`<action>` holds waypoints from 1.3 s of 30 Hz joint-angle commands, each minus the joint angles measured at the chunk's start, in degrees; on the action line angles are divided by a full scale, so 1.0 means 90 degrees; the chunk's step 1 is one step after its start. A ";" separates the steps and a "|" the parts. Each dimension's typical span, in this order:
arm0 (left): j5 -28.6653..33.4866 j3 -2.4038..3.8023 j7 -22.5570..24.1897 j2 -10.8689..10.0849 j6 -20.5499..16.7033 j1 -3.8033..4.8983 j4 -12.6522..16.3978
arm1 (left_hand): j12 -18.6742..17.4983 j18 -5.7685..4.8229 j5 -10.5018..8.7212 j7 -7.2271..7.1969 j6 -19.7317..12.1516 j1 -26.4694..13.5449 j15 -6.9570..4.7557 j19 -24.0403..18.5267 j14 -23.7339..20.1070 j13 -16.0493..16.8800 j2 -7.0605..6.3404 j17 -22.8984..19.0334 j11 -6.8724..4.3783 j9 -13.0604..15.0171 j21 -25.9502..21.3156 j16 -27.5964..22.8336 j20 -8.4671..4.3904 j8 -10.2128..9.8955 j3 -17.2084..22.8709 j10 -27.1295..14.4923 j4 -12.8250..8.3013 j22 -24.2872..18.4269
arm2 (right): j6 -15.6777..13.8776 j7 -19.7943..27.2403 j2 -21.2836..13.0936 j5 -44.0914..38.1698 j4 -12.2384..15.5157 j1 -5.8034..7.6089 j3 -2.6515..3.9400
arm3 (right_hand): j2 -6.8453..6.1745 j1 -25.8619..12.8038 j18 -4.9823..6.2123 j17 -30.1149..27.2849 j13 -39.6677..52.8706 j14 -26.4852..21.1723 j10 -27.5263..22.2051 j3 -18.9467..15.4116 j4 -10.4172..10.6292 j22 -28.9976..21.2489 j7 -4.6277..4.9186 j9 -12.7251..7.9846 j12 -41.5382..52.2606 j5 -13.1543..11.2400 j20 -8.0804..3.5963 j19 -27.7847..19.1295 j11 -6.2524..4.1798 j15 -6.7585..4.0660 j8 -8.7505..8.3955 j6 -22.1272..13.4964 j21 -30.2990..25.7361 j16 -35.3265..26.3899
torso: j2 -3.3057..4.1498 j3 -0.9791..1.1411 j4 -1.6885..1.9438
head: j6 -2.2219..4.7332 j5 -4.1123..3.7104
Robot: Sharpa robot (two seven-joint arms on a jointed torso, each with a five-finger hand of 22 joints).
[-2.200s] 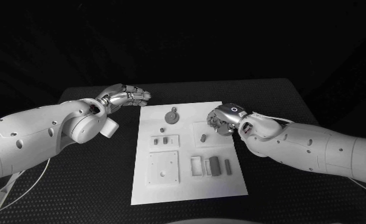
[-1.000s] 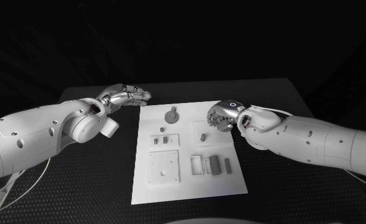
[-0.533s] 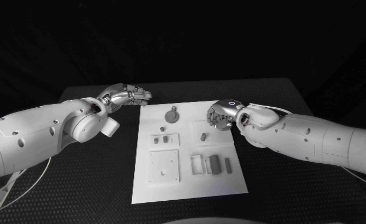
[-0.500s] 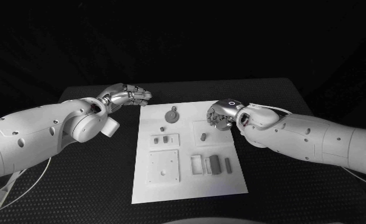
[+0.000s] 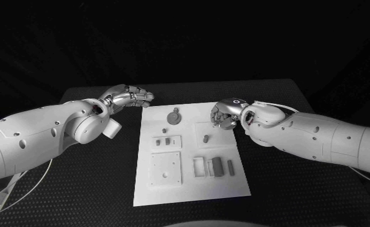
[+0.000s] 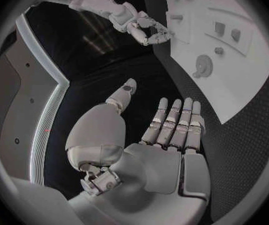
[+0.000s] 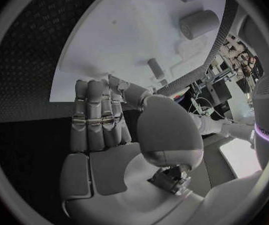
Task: Assemble the parts on the task board
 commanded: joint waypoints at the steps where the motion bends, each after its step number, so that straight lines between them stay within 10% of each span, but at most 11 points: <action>1: -0.0016 0.0003 0.0023 0.0036 0.0101 -0.0003 -0.0002 | -0.0032 -0.0044 0.0002 0.0499 0.0003 0.0026 -0.0012 0.0030 0.0048 -0.0009 0.0019 0.0010 0.0021 -0.0007 -0.0025 0.0017 -0.0028 0.0027 0.0000 0.0022 -0.0051 -0.0009 | 0.0149 -0.0018 0.0008 0.0158 -0.0032 0.0003 0.0013 | 0.0015 -0.0040 0.0079 -0.0001 0.0011 -0.0016 0.0035 0.0049 -0.0006 0.0150 0.0038 0.0018 -0.0045 0.0043 0.0014 -0.0023 -0.0008 -0.0036 0.0018 -0.0008 0.0039 0.0026 | -0.0002 0.0002 -0.0005 | 0.0021 -0.0010; 26: -0.0017 0.0002 0.0020 0.0062 0.0068 -0.0007 -0.0007 | -0.0032 -0.0044 0.0002 0.0499 0.0003 0.0026 -0.0012 0.0030 0.0048 -0.0009 0.0019 0.0010 0.0021 -0.0007 -0.0025 0.0017 -0.0028 0.0027 0.0000 0.0022 -0.0052 -0.0009 | 0.0276 -0.0042 -0.0042 0.0324 0.0744 0.0133 0.0240 | 0.0028 -0.0053 0.0079 -0.0003 0.0020 -0.0022 0.0040 0.0048 -0.0016 0.0149 0.0040 0.0035 -0.0065 0.0044 0.0012 -0.0030 -0.0008 -0.0037 0.0014 -0.0016 0.0049 0.0033 | 0.0000 -0.0002 0.0003 | 0.0036 -0.0001; 35: -0.0017 0.0002 0.0040 0.0104 0.0028 -0.0007 -0.0040 | -0.0032 -0.0044 0.0002 0.0499 0.0003 0.0026 -0.0012 0.0030 0.0048 -0.0009 0.0019 0.0010 0.0021 -0.0007 -0.0025 0.0017 -0.0028 0.0027 0.0000 0.0022 -0.0052 -0.0009 | 0.0334 -0.0054 0.0181 0.0191 0.1192 0.0146 0.0246 | 0.0028 -0.0053 0.0079 -0.0003 0.0020 -0.0022 0.0040 0.0048 -0.0016 0.0149 0.0040 0.0035 -0.0065 0.0044 0.0012 -0.0030 -0.0008 -0.0037 0.0014 -0.0016 0.0049 0.0033 | -0.0003 -0.0004 0.0000 | 0.0037 0.0102; 39: -0.0017 0.0002 0.0044 0.0135 0.0028 -0.0007 -0.0055 | -0.0030 -0.0045 0.0002 0.0497 0.0008 0.0030 -0.0012 0.0027 0.0048 -0.0009 0.0020 0.0010 0.0021 -0.0006 -0.0027 0.0016 -0.0028 0.0030 0.0002 0.0024 -0.0055 -0.0010 | 0.0400 -0.0047 0.0308 0.0172 0.1337 0.0148 0.0247 | 0.0032 -0.0053 0.0079 -0.0004 0.0020 -0.0023 0.0039 0.0048 -0.0017 0.0149 0.0041 0.0036 -0.0068 0.0044 0.0011 -0.0031 -0.0008 -0.0037 0.0012 -0.0019 0.0050 0.0033 | -0.0001 0.0004 0.0000 | 0.0030 0.0286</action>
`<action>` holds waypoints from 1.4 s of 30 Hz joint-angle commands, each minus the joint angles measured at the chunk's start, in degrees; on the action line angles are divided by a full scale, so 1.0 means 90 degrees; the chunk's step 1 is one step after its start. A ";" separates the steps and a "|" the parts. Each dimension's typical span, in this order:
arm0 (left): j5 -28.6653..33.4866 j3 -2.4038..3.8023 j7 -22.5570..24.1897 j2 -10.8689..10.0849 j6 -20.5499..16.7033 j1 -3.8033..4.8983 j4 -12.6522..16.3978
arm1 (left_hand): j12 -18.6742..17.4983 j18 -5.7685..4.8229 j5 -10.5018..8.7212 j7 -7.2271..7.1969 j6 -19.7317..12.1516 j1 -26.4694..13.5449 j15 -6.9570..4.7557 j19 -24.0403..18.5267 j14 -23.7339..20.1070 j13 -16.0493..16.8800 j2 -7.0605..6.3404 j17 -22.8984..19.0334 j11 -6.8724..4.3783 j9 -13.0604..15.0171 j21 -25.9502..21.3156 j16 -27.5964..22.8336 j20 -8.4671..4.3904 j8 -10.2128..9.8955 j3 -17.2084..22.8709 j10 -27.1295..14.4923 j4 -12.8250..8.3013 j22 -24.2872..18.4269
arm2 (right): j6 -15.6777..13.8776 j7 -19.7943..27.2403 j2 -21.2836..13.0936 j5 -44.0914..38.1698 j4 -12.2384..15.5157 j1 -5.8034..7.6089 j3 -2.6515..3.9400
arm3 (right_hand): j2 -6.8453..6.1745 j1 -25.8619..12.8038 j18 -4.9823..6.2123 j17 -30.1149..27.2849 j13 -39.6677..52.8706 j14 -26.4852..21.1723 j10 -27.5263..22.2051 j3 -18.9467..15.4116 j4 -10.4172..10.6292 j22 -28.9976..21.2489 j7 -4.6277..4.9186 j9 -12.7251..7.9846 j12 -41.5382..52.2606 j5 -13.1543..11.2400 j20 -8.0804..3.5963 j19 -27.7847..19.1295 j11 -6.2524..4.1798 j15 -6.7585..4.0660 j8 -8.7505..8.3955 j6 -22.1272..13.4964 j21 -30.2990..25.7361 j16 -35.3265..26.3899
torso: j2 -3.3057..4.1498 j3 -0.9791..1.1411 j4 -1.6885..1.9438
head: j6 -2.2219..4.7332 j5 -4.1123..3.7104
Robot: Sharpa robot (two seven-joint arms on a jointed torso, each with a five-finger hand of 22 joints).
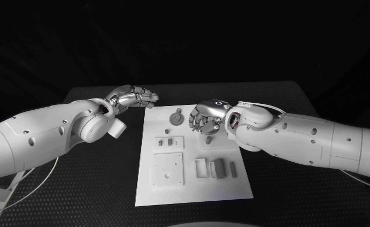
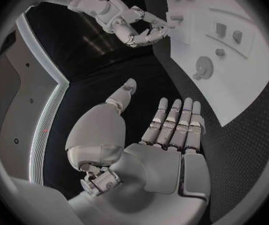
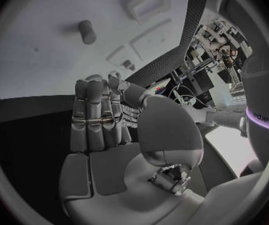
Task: Assemble the parts on the task board
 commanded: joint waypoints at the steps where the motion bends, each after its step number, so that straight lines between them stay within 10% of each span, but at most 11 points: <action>1: -0.0016 0.0004 0.0068 0.0029 0.0016 0.0003 0.0003 | -0.0030 -0.0046 0.0002 0.0497 0.0008 0.0031 -0.0012 0.0026 0.0048 -0.0009 0.0020 0.0010 0.0021 -0.0007 -0.0027 0.0017 -0.0028 0.0031 0.0002 0.0024 -0.0056 -0.0011 | 0.0186 0.0002 0.0107 -0.0130 0.0102 0.0001 0.0002 | 0.0036 -0.0055 0.0078 -0.0004 0.0006 -0.0007 0.0038 0.0038 0.0006 0.0147 0.0055 0.0008 -0.0045 0.0044 0.0001 -0.0021 -0.0008 -0.0030 0.0037 0.0000 0.0031 0.0033 | 0.0002 0.0012 0.0000 | -0.0008 0.0146; 10: -0.0008 0.0005 0.0079 0.0040 -0.0020 0.0005 -0.0012 | -0.0027 -0.0049 0.0001 0.0495 0.0015 0.0036 -0.0013 0.0022 0.0050 -0.0007 0.0015 0.0011 0.0019 -0.0006 -0.0030 0.0016 -0.0028 0.0036 0.0003 0.0027 -0.0063 -0.0013 | 0.0302 0.0011 0.0471 -0.0371 0.0177 -0.0001 -0.0021 | 0.0049 -0.0063 0.0078 -0.0007 0.0008 -0.0011 0.0033 0.0035 0.0002 0.0146 0.0059 0.0013 -0.0056 0.0044 0.0002 -0.0028 -0.0006 -0.0028 0.0031 -0.0011 0.0033 0.0034 | -0.0004 -0.0001 -0.0019 | -0.0033 0.0264; 23: -0.0008 0.0005 0.0075 0.0044 -0.0003 0.0005 -0.0006 | -0.0027 -0.0052 0.0001 0.0494 0.0018 0.0035 -0.0012 0.0021 0.0049 -0.0007 0.0011 0.0010 0.0019 -0.0007 -0.0031 0.0014 -0.0028 0.0038 0.0002 0.0028 -0.0066 -0.0014 | 0.0220 -0.0017 0.0875 -0.0998 -0.0035 -0.0204 -0.0355 | 0.0055 -0.0065 0.0078 -0.0010 0.0011 -0.0015 0.0032 0.0033 -0.0008 0.0147 0.0060 0.0019 -0.0065 0.0044 0.0001 -0.0034 -0.0005 -0.0027 0.0027 -0.0017 0.0036 0.0035 | 0.0006 0.0004 -0.0003 | -0.0087 0.0316; 42: 0.0028 0.0005 0.0057 0.0021 0.0035 0.0005 0.0025 | -0.0027 -0.0056 0.0001 0.0493 0.0018 0.0027 -0.0012 0.0022 0.0047 -0.0007 0.0010 0.0010 0.0020 -0.0008 -0.0031 0.0012 -0.0028 0.0040 0.0000 0.0026 -0.0064 -0.0016 | 0.0340 -0.0062 0.0964 -0.1323 0.0050 -0.0391 -0.0420 | 0.0049 -0.0063 0.0078 -0.0012 0.0018 -0.0014 0.0039 0.0028 -0.0014 0.0148 0.0059 0.0029 -0.0071 0.0043 -0.0003 -0.0034 -0.0006 -0.0029 0.0029 -0.0014 0.0045 0.0039 | 0.0002 -0.0001 0.0001 | -0.0156 0.0314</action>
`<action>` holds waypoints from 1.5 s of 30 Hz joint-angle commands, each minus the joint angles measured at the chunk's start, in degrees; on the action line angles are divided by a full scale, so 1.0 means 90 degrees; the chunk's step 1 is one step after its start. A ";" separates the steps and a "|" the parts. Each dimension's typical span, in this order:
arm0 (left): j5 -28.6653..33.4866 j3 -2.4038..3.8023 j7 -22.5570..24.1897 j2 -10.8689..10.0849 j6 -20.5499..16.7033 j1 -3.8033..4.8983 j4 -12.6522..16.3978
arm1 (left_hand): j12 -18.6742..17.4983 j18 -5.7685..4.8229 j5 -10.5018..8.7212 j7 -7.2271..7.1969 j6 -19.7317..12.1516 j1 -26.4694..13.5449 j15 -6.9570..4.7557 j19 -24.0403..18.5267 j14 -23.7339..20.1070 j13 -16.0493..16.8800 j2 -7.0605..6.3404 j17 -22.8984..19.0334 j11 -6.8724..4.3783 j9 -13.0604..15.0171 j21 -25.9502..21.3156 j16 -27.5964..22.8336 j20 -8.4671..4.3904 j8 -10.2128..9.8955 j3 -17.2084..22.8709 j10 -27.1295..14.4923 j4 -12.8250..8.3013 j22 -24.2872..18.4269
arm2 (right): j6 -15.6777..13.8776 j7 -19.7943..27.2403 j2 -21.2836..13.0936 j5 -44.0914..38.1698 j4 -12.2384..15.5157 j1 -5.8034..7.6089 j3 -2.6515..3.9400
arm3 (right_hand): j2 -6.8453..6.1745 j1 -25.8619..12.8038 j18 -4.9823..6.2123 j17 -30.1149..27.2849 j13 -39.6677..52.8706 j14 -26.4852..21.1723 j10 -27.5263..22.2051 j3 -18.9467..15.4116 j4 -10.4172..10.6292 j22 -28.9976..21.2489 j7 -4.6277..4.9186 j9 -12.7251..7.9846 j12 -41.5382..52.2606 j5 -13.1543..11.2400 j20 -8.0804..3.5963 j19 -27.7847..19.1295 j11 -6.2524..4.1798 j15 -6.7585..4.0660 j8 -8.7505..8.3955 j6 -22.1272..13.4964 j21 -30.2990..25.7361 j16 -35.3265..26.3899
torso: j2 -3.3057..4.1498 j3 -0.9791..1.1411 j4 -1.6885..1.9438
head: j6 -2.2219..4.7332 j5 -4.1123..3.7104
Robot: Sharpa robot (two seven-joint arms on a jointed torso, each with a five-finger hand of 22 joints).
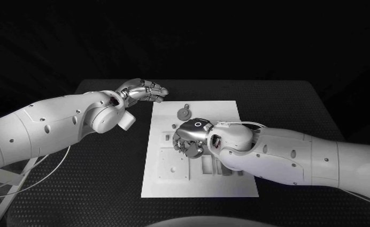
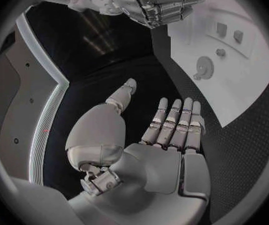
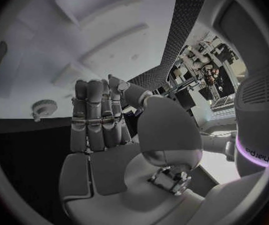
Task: Assemble the parts on the task board
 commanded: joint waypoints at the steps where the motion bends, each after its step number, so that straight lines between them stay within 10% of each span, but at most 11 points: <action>1: 0.0020 0.0004 0.0053 0.0004 0.0042 0.0004 0.0028 | -0.0028 -0.0055 0.0001 0.0493 0.0018 0.0027 -0.0012 0.0023 0.0047 -0.0008 0.0011 0.0010 0.0020 -0.0008 -0.0031 0.0012 -0.0028 0.0040 0.0002 0.0025 -0.0031 -0.0006 | 0.0130 -0.0022 0.0019 -0.0223 0.0008 -0.0020 -0.0005 | 0.0023 -0.0021 0.0077 -0.0007 0.0009 0.0000 0.0040 0.0036 -0.0006 0.0148 0.0039 0.0011 -0.0023 0.0043 -0.0004 -0.0033 -0.0006 -0.0033 0.0028 0.0005 0.0028 0.0039 | -0.0004 0.0002 0.0006 | -0.0021 -0.0006; 45: 0.0020 0.0004 0.0052 0.0006 0.0057 0.0004 0.0022 | -0.0028 -0.0052 0.0001 0.0491 0.0025 0.0026 -0.0012 0.0037 0.0047 -0.0008 0.0013 0.0011 0.0021 -0.0009 -0.0025 0.0009 -0.0033 0.0046 0.0005 0.0022 -0.0032 -0.0006 | 0.0447 -0.0055 0.0018 -0.0373 -0.0081 -0.0200 -0.0014 | 0.0026 -0.0032 0.0077 -0.0016 0.0025 -0.0003 0.0049 0.0024 -0.0004 0.0146 0.0041 0.0034 -0.0047 0.0043 -0.0005 -0.0042 -0.0006 -0.0033 0.0022 -0.0001 0.0044 0.0046 | -0.0006 0.0005 0.0000 | -0.0083 -0.0002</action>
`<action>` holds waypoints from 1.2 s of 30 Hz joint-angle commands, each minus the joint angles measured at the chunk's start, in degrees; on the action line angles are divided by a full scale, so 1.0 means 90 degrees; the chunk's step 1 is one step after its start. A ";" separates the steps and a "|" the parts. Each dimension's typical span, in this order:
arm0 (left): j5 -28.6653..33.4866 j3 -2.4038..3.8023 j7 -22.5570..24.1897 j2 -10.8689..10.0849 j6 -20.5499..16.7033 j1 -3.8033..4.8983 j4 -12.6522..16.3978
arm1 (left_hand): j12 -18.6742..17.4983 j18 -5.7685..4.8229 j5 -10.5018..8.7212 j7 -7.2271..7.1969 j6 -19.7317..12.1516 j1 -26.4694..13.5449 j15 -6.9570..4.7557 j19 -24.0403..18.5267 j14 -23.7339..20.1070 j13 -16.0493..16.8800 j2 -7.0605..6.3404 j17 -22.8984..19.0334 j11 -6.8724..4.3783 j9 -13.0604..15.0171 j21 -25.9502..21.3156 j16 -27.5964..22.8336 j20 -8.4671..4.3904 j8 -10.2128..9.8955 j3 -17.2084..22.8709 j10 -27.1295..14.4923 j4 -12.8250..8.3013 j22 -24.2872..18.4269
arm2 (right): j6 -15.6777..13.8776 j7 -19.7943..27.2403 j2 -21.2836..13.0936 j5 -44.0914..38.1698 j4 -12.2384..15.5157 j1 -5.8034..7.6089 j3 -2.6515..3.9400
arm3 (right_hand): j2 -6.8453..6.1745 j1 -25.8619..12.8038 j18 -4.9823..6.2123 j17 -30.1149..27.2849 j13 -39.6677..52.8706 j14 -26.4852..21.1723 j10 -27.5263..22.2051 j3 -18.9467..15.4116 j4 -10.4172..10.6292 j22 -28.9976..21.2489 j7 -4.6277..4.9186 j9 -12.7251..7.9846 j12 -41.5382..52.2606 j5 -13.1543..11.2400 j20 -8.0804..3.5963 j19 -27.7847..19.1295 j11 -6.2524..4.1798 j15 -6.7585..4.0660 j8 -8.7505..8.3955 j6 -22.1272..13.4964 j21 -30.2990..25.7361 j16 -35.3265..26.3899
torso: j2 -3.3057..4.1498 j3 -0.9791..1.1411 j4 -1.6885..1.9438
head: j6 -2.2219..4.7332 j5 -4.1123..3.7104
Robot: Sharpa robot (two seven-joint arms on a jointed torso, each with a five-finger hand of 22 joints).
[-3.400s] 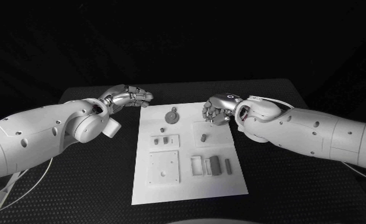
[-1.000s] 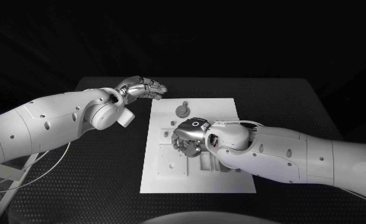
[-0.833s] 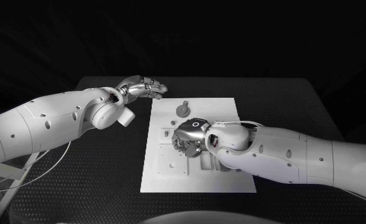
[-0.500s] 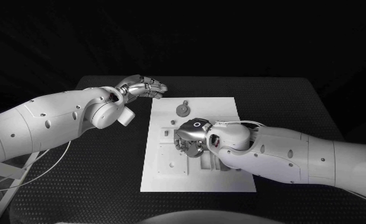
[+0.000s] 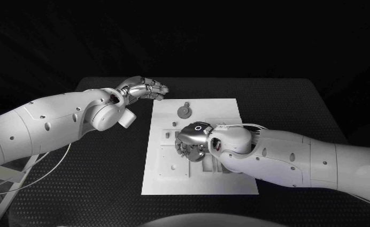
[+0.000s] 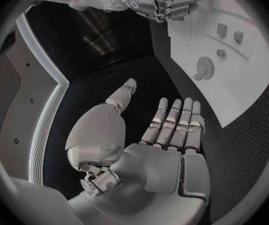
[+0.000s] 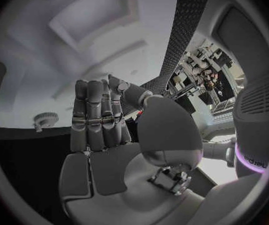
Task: Assemble the parts on the task board
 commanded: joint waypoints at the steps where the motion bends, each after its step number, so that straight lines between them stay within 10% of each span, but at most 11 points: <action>1: 0.0019 0.0004 0.0061 0.0008 0.0052 0.0004 0.0015 | -0.0028 -0.0052 0.0001 0.0491 0.0025 0.0026 -0.0012 0.0013 0.0047 -0.0008 0.0013 0.0006 0.0021 -0.0009 -0.0025 0.0009 -0.0010 0.0020 0.0006 0.0022 -0.0032 -0.0007 | 0.0124 -0.0005 0.0007 -0.0077 -0.0013 -0.0022 -0.0001 | 0.0028 -0.0033 0.0076 -0.0011 0.0008 -0.0008 0.0049 0.0025 -0.0004 0.0149 0.0041 0.0008 -0.0022 0.0043 -0.0006 -0.0041 -0.0007 -0.0055 0.0026 -0.0001 0.0045 0.0023 | 0.0000 0.0003 -0.0001 | -0.0002 -0.0021; 36: 0.0019 0.0004 0.0067 0.0012 0.0063 0.0004 0.0019 | -0.0027 -0.0061 0.0001 0.0448 0.0102 0.0026 -0.0009 0.0008 0.0035 -0.0007 0.0017 0.0005 0.0020 0.0000 -0.0032 -0.0004 -0.0009 0.0068 0.0011 0.0022 -0.0042 -0.0016 | 0.0282 -0.0119 0.0126 -0.0129 -0.0092 -0.0059 -0.0001 | 0.0035 -0.0039 0.0076 -0.0018 0.0015 -0.0010 0.0047 0.0023 -0.0005 0.0147 0.0044 0.0018 -0.0038 0.0044 -0.0006 -0.0045 -0.0005 -0.0053 0.0019 -0.0012 0.0051 0.0025 | 0.0000 0.0003 -0.0003 | -0.0043 0.0006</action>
